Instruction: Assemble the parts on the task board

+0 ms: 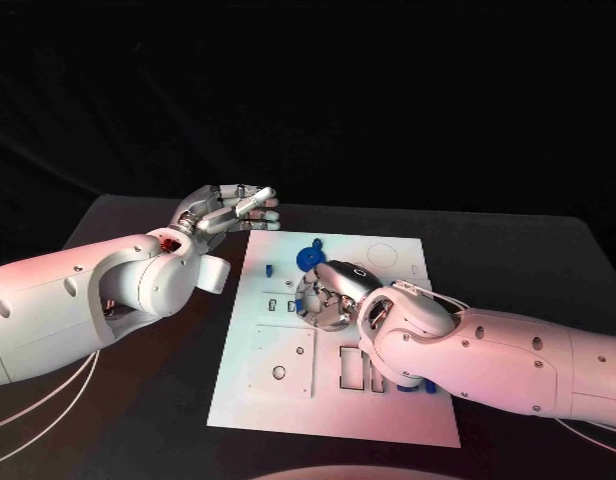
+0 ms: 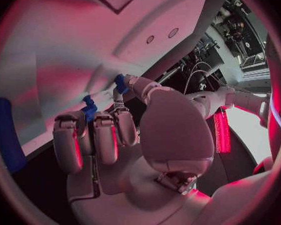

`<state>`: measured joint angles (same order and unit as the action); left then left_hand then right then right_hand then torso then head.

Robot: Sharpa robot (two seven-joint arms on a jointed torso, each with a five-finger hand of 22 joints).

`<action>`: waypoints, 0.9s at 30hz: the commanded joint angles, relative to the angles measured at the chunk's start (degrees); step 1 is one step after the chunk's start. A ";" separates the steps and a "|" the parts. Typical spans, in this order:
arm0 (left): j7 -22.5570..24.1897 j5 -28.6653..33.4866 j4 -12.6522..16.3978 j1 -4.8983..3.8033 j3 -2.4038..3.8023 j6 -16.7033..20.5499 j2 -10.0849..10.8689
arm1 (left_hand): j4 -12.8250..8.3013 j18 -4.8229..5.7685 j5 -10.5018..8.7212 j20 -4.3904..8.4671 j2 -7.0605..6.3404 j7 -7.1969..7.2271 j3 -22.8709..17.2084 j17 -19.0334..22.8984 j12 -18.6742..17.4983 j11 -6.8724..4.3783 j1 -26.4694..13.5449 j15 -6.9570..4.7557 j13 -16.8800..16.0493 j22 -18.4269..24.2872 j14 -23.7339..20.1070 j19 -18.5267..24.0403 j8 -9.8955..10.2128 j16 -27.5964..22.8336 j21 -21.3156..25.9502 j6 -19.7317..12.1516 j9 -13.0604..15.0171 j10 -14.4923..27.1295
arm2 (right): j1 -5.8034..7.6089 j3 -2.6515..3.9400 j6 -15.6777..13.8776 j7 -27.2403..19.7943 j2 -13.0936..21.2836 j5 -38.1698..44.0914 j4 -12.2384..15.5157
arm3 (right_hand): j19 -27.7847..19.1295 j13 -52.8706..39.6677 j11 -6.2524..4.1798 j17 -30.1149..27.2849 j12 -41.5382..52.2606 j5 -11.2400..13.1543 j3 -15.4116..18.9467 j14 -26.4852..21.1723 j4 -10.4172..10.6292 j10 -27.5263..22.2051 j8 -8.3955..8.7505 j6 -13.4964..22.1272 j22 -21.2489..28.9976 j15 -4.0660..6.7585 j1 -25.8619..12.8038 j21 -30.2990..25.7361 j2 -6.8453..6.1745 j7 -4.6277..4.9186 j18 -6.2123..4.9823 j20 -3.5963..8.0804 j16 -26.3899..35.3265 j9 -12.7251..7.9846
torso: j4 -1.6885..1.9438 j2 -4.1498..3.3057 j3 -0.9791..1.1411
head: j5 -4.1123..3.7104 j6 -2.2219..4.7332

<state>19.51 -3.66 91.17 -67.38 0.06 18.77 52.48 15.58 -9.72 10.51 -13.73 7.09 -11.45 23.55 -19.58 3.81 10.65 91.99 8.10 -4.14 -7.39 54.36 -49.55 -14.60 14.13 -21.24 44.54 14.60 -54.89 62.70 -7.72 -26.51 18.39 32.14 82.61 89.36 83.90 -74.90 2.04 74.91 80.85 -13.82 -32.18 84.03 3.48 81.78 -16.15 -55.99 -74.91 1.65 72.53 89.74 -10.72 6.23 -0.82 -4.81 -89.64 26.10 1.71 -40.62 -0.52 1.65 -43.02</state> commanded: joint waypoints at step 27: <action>-0.01 0.11 0.05 -0.03 0.03 -1.29 0.01 | -0.04 -0.51 -0.24 -0.26 0.70 -1.76 0.42 -0.14 -0.04 -0.05 -0.13 0.03 -0.07 0.10 -0.45 0.16 -0.26 -0.37 0.11 -0.17 0.11 -0.18 | -0.25 -0.13 0.86 0.46 -0.01 1.25 -0.49 | 5.90 -3.97 0.26 15.09 -1.04 1.93 0.99 5.97 0.18 -0.84 1.25 1.43 -14.91 -0.20 -3.15 0.00 -2.09 0.61 0.74 0.03 -0.36 -0.34 | -0.07 0.03 -0.02 | 0.04 -0.20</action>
<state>19.29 -3.66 91.12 -67.38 0.06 18.55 52.54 15.58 -9.72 10.51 -13.72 7.31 -11.45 23.54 -19.67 3.82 10.65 91.76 8.10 -4.14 -7.34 54.36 -49.55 -14.60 14.13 -21.24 44.54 14.65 -54.89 62.52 -7.82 -26.50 18.50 32.14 83.17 88.91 83.90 -74.94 2.15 74.91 80.04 -12.10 -31.56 84.03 3.66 81.26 -15.23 -55.01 -74.94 1.65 69.79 89.74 -12.52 6.79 -0.82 -4.81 -89.64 25.81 1.64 -40.58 -0.52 1.70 -43.20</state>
